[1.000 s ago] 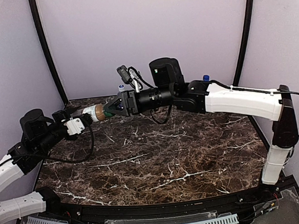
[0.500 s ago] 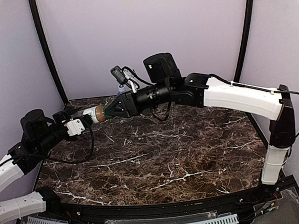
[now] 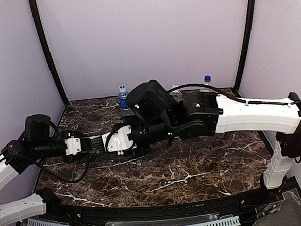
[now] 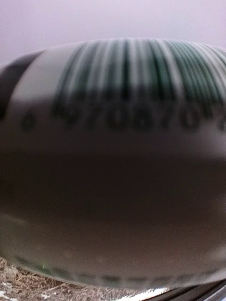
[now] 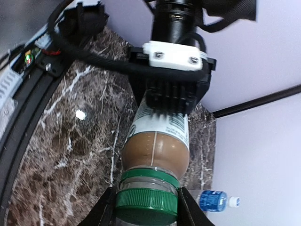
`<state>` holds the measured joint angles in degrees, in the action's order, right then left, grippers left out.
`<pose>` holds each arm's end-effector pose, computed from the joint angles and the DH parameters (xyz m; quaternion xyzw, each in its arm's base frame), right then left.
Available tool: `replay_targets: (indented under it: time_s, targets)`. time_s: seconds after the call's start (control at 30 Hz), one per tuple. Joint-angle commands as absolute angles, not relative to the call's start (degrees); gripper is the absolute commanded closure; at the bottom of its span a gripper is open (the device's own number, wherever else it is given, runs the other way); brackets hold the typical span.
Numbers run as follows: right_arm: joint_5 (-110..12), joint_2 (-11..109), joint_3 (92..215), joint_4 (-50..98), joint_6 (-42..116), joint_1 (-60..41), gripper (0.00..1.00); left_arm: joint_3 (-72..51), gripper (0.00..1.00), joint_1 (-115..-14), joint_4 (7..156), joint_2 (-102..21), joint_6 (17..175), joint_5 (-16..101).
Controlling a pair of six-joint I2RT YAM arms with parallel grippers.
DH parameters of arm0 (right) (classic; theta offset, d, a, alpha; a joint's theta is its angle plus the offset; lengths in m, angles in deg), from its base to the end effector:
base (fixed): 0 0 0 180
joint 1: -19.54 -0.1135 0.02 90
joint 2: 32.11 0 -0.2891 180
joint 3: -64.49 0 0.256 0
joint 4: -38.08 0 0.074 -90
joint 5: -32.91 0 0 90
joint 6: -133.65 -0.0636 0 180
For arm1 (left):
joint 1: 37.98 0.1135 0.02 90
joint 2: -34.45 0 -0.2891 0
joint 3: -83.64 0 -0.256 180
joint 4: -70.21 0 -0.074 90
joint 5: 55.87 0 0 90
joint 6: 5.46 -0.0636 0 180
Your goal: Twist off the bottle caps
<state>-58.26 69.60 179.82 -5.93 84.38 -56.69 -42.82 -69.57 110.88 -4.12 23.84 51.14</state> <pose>0.1075 0.4330 0.3873 -0.7370 0.4579 0.1431 0.4761 0.1289 -0.1011 0.3014 0.6583 0.5234 0.0111 0.5409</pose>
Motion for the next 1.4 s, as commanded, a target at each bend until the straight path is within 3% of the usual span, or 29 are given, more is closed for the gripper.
replay_targets:
  time_s: [0.0,0.27,0.73,0.9,1.1,1.37]
  targets:
    - [-72.22,68.97,173.02,1.38,117.72,-62.68,1.0,-40.62,0.73,-70.15,118.65,-5.3,24.12,62.27]
    - [-79.07,61.94,159.39,29.03,139.52,-64.11,1.0,-42.35,0.75,-70.15,119.31,-5.09,25.39,60.92]
    - [-84.75,54.86,154.71,28.48,120.1,-62.1,1.0,-45.84,0.75,-70.15,113.83,-3.77,29.77,57.34]
    - [-83.23,53.38,156.95,17.87,96.73,-56.86,1.0,-47.38,0.75,-69.83,109.15,-2.43,35.48,55.16]
    - [-78.72,60.96,164.83,-10.11,54.79,-41.99,1.0,-50.21,0.73,-67.12,98.3,-0.37,54.49,51.32]
    - [-54.34,74.32,168.98,-31.78,25.5,-32.24,1.0,-56.21,0.72,-62.33,87.25,4.51,82.82,55.95]
